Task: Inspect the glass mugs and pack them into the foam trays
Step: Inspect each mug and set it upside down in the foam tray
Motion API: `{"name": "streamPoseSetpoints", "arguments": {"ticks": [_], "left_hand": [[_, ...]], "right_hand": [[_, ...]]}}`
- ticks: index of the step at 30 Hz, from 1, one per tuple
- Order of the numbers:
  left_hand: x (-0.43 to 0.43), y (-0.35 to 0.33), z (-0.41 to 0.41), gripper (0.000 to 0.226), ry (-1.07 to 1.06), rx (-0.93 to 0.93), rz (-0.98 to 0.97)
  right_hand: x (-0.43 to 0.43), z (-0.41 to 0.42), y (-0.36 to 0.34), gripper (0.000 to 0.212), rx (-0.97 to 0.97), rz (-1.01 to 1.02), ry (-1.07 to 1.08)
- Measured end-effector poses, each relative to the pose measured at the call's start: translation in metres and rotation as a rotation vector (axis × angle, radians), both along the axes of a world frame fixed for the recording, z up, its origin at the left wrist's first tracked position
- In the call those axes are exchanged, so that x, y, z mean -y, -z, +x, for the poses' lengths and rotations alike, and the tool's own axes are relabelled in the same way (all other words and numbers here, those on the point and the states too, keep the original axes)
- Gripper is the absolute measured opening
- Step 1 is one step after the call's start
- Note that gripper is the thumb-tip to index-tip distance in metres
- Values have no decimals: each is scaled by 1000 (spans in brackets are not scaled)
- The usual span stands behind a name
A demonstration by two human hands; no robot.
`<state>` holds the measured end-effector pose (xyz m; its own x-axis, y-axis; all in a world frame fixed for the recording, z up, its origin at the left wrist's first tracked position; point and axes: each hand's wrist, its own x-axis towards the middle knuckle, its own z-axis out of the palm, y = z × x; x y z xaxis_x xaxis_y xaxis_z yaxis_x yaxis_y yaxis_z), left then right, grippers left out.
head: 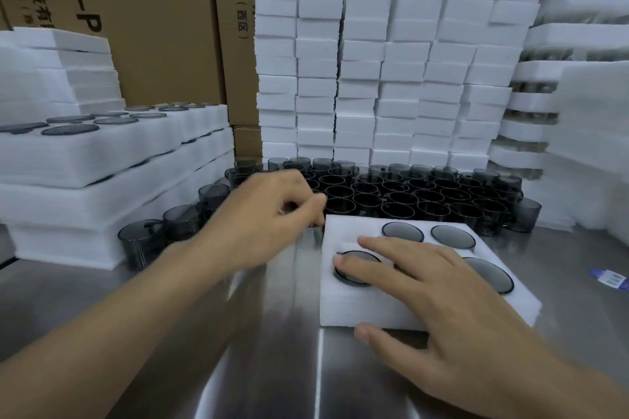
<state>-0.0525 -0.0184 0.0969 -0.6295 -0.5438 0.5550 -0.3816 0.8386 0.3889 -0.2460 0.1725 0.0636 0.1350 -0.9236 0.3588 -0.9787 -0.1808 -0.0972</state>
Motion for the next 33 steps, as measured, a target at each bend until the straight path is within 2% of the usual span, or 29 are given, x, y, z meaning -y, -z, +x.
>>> {"name": "streamPoseSetpoints", "arguments": {"ticks": [3, 8, 19, 24, 26, 28, 31, 33], "left_hand": [[20, -12, 21, 31, -207, 191, -134], [46, -8, 45, 21, -347, 408, -51], [44, 4, 28, 21, -207, 287, 5], [28, 4, 15, 15, -66, 143, 60], [27, 2, 15, 13, -87, 169, -7], [29, 2, 18, 31, -147, 282, -41], [35, 5, 23, 43, -157, 407, 55], [39, 8, 25, 49, -141, 385, 192]], "right_hand": [[4, -2, 5, 71, -112, 48, 10], [5, -6, 7, 69, -130, -2, -9], [6, -8, 9, 69, -153, -6, 6], [5, -7, 9, 69, -157, -2, 31], [4, -7, 9, 68, -144, 4, 39], [4, -7, 9, 69, -148, 12, 35], [5, -9, 9, 70, -155, 19, 26], [5, -9, 9, 69, -146, 29, 30]]}}
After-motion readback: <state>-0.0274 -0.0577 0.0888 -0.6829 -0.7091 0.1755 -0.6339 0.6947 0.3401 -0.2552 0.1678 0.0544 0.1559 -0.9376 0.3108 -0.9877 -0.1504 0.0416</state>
